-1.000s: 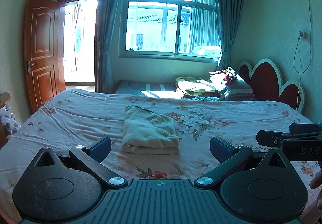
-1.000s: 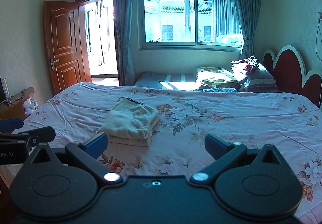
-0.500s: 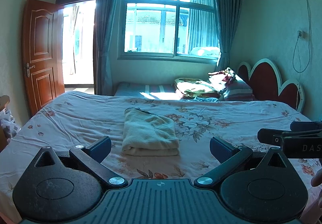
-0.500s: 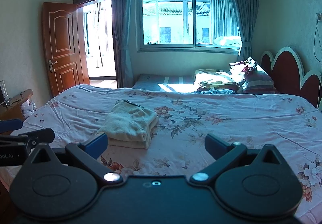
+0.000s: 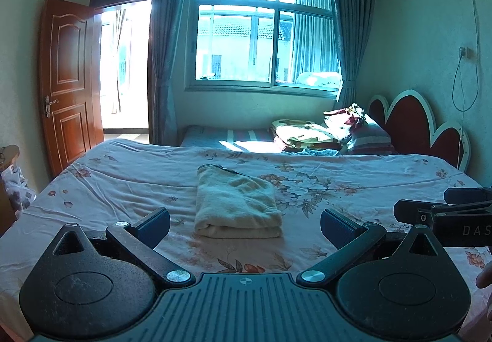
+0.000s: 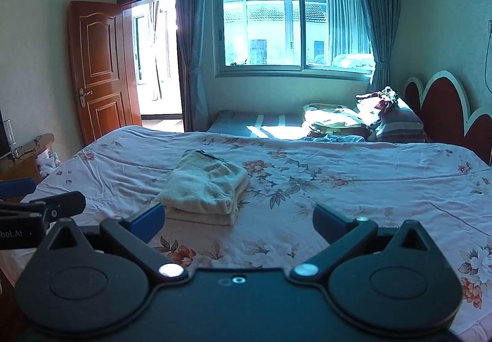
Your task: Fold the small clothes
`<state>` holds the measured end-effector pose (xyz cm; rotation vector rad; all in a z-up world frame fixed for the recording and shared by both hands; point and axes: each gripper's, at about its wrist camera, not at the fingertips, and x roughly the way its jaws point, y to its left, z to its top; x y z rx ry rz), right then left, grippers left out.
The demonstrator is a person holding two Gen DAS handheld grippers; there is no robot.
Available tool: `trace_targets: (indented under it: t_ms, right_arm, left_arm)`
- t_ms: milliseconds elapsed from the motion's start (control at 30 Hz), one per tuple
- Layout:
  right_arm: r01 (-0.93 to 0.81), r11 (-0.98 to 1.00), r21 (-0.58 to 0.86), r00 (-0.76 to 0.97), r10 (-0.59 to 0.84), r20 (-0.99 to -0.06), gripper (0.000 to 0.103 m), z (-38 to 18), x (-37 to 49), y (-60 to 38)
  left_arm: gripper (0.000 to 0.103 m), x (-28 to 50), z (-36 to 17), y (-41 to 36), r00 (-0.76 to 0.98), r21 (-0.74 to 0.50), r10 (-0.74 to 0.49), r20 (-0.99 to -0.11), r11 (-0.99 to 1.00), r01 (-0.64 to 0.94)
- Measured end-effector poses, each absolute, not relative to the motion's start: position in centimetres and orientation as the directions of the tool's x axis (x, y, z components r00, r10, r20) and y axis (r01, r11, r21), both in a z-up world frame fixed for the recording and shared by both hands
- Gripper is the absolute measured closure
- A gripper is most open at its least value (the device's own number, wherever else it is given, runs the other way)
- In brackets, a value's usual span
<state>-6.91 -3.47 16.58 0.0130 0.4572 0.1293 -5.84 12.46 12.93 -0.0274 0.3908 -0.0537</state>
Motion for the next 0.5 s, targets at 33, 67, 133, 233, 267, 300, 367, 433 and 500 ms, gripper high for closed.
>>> trace_targets:
  t_ms: [33,67,133,233,267,300,367,433,500]
  right_arm:
    - [-0.121,0.992,0.042,0.89,0.127,-0.439,0.001,16.59,-6.92,-3.48]
    - [-0.121,0.992,0.042,0.89,0.127,-0.438,0.001,16.58,-6.9,-3.46]
    - [-0.121,0.992,0.042,0.889,0.127,-0.439,0.001,16.58,-6.9,-3.46]
    - [-0.119,0.992,0.043,0.889,0.126,-0.44,0.001,16.56,-6.77,-3.45]
    - [-0.119,0.992,0.044,0.889,0.127,-0.44,0.001,16.54,-6.72,-3.39]
    - [-0.119,0.992,0.044,0.889,0.126,-0.44,0.001,16.51,-6.69,-3.34]
    - [-0.12,0.992,0.043,0.889,0.127,-0.44,0.001,16.53,-6.69,-3.36]
    - [-0.12,0.992,0.044,0.889,0.127,-0.44,0.001,16.54,-6.72,-3.4]
    - [-0.122,0.992,0.046,0.889,0.13,-0.44,0.001,16.5,-6.65,-3.3]
  left_arm:
    - [0.0,-5.8,12.93,12.5,0.924,-0.037,-0.057,-0.379,0.998,0.047]
    - [0.0,-5.75,12.91,12.54,0.925,-0.036,-0.054,-0.376,0.998,0.044]
    - [0.0,-5.77,12.9,12.55,0.927,-0.032,-0.052,-0.371,0.999,0.043]
    - [0.0,-5.76,12.86,12.55,0.93,-0.022,-0.054,-0.365,0.999,0.049]
    - [0.0,-5.79,12.86,12.49,0.931,-0.018,-0.058,-0.361,0.998,0.055]
    - [0.0,-5.81,12.85,12.45,0.932,-0.013,-0.06,-0.358,0.998,0.059]
    - [0.0,-5.92,12.94,12.26,0.936,-0.007,-0.062,-0.347,0.998,0.064]
    - [0.0,-6.01,13.03,12.23,0.939,-0.005,-0.064,-0.338,0.998,0.067]
    - [0.0,-5.96,13.07,12.07,0.936,-0.005,-0.069,-0.345,0.997,0.072]
